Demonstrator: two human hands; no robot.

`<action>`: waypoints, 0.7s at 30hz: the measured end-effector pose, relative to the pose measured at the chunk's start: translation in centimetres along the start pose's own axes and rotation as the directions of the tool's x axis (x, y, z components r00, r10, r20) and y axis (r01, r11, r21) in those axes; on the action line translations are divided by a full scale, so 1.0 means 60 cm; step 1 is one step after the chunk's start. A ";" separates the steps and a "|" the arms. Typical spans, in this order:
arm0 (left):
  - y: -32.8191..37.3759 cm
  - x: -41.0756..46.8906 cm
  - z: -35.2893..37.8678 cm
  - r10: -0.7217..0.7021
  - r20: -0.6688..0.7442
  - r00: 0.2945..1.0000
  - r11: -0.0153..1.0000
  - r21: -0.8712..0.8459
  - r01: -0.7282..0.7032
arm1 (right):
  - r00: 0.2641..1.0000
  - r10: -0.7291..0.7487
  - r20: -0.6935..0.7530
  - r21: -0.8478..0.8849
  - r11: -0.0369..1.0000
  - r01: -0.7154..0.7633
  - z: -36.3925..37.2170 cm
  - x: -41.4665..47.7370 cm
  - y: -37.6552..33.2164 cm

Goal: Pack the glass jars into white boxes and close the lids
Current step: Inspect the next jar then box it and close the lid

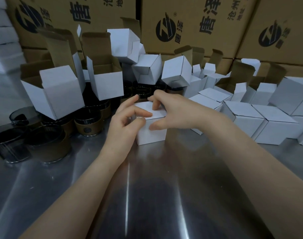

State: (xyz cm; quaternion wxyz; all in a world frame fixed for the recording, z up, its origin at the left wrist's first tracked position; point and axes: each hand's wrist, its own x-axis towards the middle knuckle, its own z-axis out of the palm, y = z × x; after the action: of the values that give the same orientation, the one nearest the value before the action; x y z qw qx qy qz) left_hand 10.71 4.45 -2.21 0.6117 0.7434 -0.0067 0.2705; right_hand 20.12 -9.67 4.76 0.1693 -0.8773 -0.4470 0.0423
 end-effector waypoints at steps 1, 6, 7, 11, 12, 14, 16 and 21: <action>0.001 0.000 0.001 -0.002 -0.013 1.000 1.000 -0.020 0.002 | 1.000 0.008 -0.014 0.019 1.000 -0.008 0.002 0.000 0.002; 0.005 0.004 0.001 -0.078 -0.112 0.991 0.986 -0.156 0.060 | 0.993 -0.029 -0.110 0.037 0.999 0.033 0.009 -0.010 0.001; 0.004 0.005 0.001 -0.082 -0.129 0.988 0.983 -0.172 0.059 | 0.992 -0.026 -0.121 0.040 0.999 0.031 0.009 -0.015 0.000; 0.001 0.005 0.001 -0.084 -0.177 0.981 0.985 -0.166 0.054 | 0.970 0.056 -0.238 0.150 0.988 -0.020 -0.014 -0.041 -0.002; 0.000 0.005 0.000 -0.088 -0.187 0.978 0.986 -0.156 0.058 | 0.955 0.091 -0.283 0.191 0.981 -0.037 -0.025 -0.050 -0.001; 0.000 0.004 0.000 -0.097 -0.201 0.975 0.989 -0.130 0.072 | 0.915 0.154 -0.373 0.256 0.965 -0.058 -0.049 -0.072 0.004; 0.001 0.004 0.001 -0.103 -0.190 0.976 0.991 -0.103 0.084 | 0.878 0.195 -0.437 0.301 0.952 -0.061 -0.077 -0.102 0.015; -0.001 0.002 0.005 -0.097 -0.140 0.985 0.995 -0.050 0.091 | 0.902 0.212 -0.377 0.249 0.961 -0.122 -0.130 -0.189 0.047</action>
State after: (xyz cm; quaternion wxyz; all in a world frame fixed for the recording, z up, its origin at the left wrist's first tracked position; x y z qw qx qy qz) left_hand 10.94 4.24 -2.23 0.6387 0.7081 0.0661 0.2937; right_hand 17.26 -22.29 10.28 0.3487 -0.8784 -0.3182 -0.0743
